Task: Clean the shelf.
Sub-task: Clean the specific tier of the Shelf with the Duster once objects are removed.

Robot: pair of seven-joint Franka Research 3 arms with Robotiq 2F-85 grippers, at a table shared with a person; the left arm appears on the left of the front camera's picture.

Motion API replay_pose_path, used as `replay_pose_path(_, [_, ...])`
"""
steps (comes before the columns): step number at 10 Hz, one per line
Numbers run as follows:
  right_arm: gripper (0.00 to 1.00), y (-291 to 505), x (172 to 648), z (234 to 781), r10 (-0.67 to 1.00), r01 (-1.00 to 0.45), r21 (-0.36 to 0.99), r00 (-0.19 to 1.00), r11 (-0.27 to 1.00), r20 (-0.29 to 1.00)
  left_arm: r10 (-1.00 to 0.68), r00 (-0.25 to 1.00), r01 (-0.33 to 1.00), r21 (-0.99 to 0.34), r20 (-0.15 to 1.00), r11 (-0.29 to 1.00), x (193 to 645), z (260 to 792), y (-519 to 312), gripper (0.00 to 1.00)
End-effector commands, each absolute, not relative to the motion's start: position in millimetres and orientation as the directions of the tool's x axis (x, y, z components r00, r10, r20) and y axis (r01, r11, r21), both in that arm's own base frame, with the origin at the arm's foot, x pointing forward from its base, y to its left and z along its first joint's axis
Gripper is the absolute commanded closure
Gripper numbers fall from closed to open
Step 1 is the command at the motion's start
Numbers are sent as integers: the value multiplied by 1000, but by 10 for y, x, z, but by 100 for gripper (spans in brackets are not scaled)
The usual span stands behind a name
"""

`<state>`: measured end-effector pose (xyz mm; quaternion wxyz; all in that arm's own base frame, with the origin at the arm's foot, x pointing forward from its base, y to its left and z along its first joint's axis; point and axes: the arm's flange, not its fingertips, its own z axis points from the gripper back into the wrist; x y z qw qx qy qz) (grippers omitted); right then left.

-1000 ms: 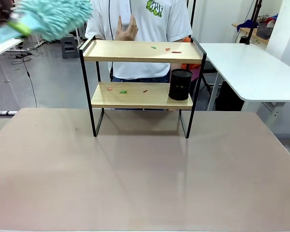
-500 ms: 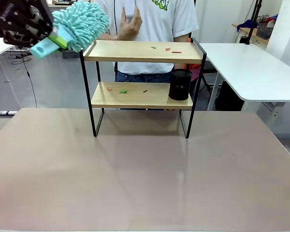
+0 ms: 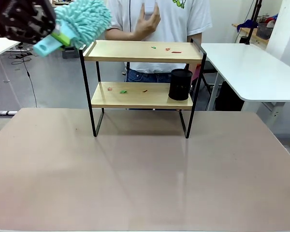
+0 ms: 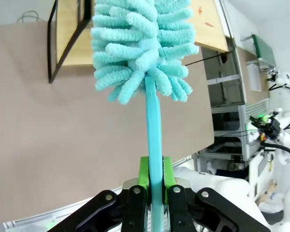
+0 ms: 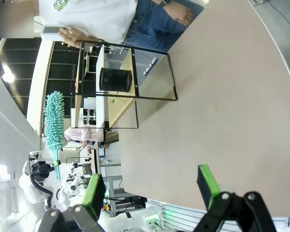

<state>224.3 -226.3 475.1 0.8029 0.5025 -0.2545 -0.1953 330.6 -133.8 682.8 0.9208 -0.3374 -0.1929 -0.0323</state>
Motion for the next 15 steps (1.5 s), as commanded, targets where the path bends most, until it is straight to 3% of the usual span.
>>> replay_pose_path(1, [0,-2267,2270,4763,-569,26,908,787,417,239,32,921,207,-555,389,806,3575,6930,-1709,87])
replay_pose_path(6, [0,-2267,2270,4763,-569,26,908,787,417,239,-50,948,192,-441,314,877,4162,6936,-2459,87])
replay_pose_path(11, [0,-2267,2270,4763,-569,26,908,787,417,239,-206,949,290,-402,240,868,4249,6748,-2855,87])
replay_pose_path(15, [0,-2267,2270,4763,-569,26,908,787,417,239,-457,871,485,-469,182,738,4180,6757,-2717,87])
